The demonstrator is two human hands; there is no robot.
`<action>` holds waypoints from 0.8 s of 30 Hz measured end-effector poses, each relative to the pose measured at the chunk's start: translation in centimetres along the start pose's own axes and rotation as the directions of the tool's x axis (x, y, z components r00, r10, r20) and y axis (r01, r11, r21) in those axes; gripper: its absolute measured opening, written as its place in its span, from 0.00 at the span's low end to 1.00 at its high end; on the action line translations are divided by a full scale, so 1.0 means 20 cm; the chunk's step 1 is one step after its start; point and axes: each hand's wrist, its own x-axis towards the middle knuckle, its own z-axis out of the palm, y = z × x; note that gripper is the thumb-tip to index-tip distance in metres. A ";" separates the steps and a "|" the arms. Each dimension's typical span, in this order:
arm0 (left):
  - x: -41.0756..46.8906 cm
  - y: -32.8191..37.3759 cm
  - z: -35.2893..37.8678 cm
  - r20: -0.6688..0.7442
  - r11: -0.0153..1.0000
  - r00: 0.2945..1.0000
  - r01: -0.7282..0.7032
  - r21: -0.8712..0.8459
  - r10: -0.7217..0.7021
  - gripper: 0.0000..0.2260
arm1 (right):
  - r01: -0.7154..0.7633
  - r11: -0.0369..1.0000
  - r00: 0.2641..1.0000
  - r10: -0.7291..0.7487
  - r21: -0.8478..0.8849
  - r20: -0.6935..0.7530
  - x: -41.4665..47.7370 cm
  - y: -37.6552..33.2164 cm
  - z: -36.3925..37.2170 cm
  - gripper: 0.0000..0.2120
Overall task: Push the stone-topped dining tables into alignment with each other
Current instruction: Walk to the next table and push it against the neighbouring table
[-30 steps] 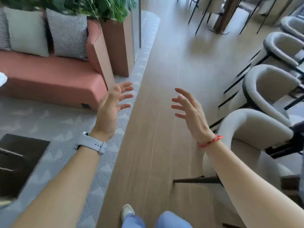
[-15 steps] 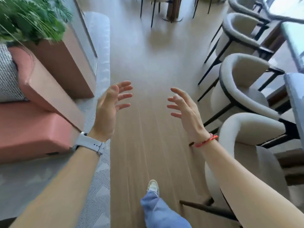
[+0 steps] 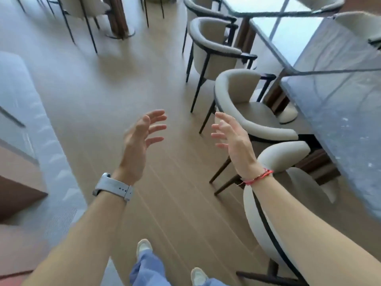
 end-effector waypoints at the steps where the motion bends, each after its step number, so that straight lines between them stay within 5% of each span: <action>1: 0.09 0.00 0.01 0.055 1.000 0.999 -0.001 -0.008 0.001 0.25 | -0.011 1.000 0.998 0.011 0.002 -0.063 0.03 0.00 -0.01 0.19; 10: 0.70 0.00 0.14 0.452 0.998 0.892 0.037 -0.049 -0.011 0.21 | -0.045 0.998 0.881 0.064 0.053 -0.469 0.13 -0.07 -0.08 0.19; 19: 1.10 -0.11 0.72 0.763 1.000 0.647 0.026 -0.009 -0.010 0.25 | -0.051 0.990 0.611 0.137 0.134 -0.780 0.21 0.03 -0.40 0.22; 24: 1.33 -0.13 1.03 0.813 0.999 0.582 0.036 0.017 -0.035 0.21 | -0.010 0.981 0.520 0.171 0.194 -0.837 0.41 0.08 -0.60 0.18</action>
